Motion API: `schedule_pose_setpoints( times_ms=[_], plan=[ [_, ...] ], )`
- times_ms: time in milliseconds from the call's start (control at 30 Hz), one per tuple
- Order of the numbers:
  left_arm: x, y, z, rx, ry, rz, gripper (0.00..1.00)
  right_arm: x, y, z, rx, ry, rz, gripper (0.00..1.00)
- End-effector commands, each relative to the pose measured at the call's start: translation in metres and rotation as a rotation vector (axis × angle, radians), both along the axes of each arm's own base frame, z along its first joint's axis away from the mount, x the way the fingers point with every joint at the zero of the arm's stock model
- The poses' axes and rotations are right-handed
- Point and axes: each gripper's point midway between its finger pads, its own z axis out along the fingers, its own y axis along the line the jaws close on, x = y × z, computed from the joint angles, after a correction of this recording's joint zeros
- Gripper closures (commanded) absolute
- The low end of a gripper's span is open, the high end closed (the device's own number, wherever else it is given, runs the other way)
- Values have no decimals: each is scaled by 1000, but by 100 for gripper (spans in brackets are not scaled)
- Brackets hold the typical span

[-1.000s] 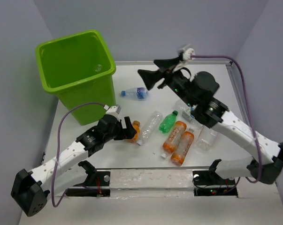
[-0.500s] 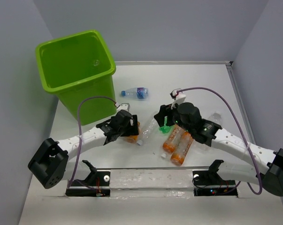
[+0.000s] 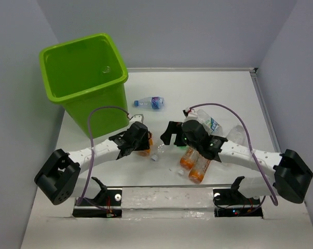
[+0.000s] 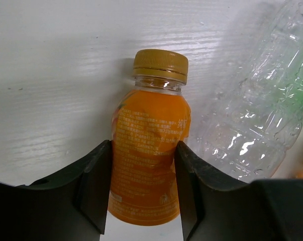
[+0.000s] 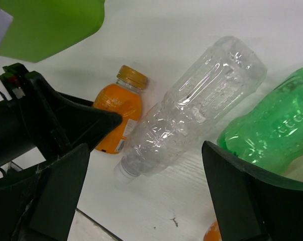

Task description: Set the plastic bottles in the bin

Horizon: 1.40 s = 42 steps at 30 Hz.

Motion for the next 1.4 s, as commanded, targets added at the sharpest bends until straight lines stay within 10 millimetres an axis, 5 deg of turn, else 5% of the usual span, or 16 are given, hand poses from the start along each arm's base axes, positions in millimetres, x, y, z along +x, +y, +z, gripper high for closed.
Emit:
schedule_pose_setpoints(
  times_ms=[0, 300, 433, 633, 700, 867, 933, 1033, 1200, 1367],
  plan=[
    [9, 3, 36, -18, -87, 24, 78, 9, 17, 7, 164, 28, -146, 2],
    [5, -2, 132, -176, -248, -24, 89, 16, 23, -29, 209, 142, -297, 0],
    [-6, -15, 197, -319, -363, -118, 91, 17, 17, -50, 179, 161, -359, 0],
    [-13, -9, 319, -447, -613, -165, 91, 21, 39, -67, 168, 223, -360, 0],
    [-13, -3, 362, -472, -714, -164, 91, 25, 41, -74, 161, 232, -383, 0],
    [8, 37, 428, -431, -890, 56, 91, 34, 44, -80, 135, 221, -416, 5],
    [19, 51, 437, -375, -926, 135, 91, 35, 46, -79, 137, 222, -415, 10],
    [31, 84, 458, -301, -980, 305, 90, 29, 48, -73, 143, 211, -407, 38],
    [59, 137, 478, -196, -1049, 510, 90, 19, 54, -46, 138, 135, -364, 45],
    [91, 176, 453, -90, -1017, 645, 88, 10, 60, 3, 165, 13, -319, 50]
  ],
)
